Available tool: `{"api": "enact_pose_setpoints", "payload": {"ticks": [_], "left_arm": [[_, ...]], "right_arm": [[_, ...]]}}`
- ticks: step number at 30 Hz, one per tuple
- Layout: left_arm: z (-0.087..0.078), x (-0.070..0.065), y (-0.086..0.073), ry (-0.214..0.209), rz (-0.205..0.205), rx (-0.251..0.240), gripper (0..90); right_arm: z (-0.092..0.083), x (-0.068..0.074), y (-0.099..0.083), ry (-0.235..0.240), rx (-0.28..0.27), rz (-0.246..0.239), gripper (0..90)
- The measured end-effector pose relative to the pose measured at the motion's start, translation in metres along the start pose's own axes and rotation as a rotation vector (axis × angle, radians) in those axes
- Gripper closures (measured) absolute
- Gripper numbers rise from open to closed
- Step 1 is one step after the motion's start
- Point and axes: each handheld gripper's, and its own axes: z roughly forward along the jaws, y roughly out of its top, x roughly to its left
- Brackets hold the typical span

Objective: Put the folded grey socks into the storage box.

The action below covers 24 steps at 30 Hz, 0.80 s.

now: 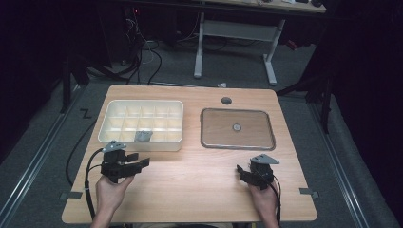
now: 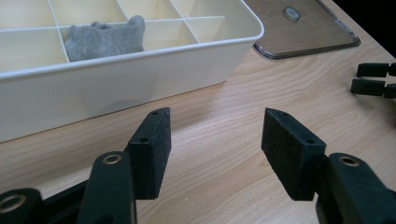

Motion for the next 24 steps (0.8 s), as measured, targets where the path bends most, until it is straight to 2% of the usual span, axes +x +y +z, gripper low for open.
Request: {"api": "enact_pose_setpoints", "payload": {"ticks": [12,24], "left_arm": [[0.017,-0.007,-0.006,-0.023,0.009,0.016,41.4],[0.027,-0.009,-0.012,-0.017,0.017,0.032,39.9]], "right_arm": [[0.0,0.0,0.0,0.0,0.0,0.0,36.5],[0.0,0.0,0.0,0.0,0.001,0.001,36.4]]}}
